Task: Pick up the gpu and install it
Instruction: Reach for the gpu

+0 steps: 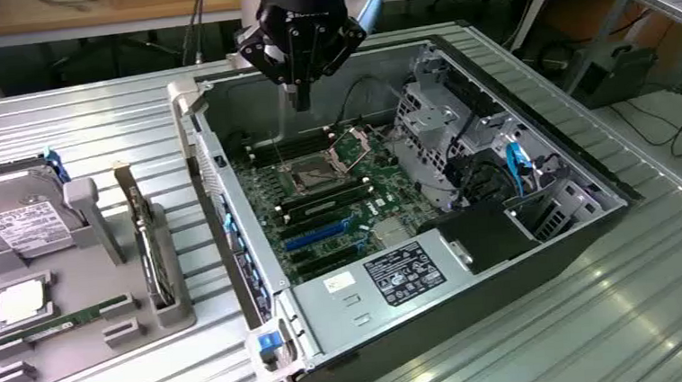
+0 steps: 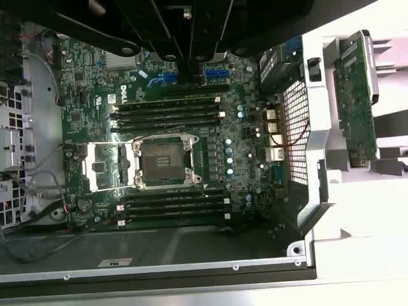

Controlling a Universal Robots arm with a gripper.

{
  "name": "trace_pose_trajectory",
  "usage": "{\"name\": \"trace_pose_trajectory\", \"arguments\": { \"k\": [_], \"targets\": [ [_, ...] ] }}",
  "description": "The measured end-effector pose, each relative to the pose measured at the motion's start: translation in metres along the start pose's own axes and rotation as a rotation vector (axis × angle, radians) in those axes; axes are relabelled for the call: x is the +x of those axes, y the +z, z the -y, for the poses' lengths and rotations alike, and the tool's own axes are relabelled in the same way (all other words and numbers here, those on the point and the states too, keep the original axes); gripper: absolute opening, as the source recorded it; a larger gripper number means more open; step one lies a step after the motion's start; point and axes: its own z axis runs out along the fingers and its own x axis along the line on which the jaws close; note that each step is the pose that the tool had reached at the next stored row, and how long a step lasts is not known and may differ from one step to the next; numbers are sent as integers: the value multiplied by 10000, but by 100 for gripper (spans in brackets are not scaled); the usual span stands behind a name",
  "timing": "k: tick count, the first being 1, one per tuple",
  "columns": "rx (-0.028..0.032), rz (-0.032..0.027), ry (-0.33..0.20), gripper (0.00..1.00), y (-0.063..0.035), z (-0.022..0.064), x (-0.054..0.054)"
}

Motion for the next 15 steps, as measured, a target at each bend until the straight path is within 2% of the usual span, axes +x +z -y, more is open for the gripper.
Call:
{"name": "trace_pose_trajectory", "arguments": {
  "k": [11, 13, 15],
  "targets": [
    [1, -1, 2, 11, -1, 5, 12],
    [-1, 1, -1, 11, -2, 20, 55],
    [0, 0, 1, 11, -7, 50, 194]
  ]
}}
